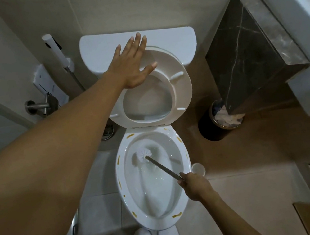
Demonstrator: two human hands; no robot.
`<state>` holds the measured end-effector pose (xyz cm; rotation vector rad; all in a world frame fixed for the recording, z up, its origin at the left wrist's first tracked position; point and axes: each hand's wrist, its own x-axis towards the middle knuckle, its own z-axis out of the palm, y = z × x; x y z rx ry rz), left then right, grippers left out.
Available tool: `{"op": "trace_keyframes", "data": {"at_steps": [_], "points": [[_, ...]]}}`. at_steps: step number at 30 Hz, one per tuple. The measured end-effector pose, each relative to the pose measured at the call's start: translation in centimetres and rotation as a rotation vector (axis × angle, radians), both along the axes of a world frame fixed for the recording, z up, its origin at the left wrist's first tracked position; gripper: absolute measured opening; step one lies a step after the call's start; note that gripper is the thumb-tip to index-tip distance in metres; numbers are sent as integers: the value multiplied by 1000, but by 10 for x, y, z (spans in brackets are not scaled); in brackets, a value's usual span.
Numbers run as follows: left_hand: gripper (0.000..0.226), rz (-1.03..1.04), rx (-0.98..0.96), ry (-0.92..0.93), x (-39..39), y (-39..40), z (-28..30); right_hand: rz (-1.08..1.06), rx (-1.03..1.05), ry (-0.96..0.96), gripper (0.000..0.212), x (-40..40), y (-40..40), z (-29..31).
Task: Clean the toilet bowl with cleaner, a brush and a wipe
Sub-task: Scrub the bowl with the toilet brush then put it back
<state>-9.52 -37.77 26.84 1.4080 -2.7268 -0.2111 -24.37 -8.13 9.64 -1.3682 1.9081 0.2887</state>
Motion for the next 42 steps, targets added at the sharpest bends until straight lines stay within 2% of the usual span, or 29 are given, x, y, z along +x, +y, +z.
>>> {"op": "trace_keyframes", "data": {"at_steps": [5,9,15,23,32,42], "points": [[73,84,2,74,30,29,7,-81,22,-4,36,0,4,12],[73,177,32,110,68,62,-3,-309,58,-139,36,-3,12,22],[74,315,92,115,119,95,-34,-430,37,-248,36,-12,11,23],[75,375,200,58,163,93,-97,-386,-10,-245,36,-1,0,25],[73,279,324,45,204,44,-158,-386,-35,-202,36,50,-18,44],[75,123,272,14,199,-69,-178,-476,-4,-139,36,86,-27,56]]}}
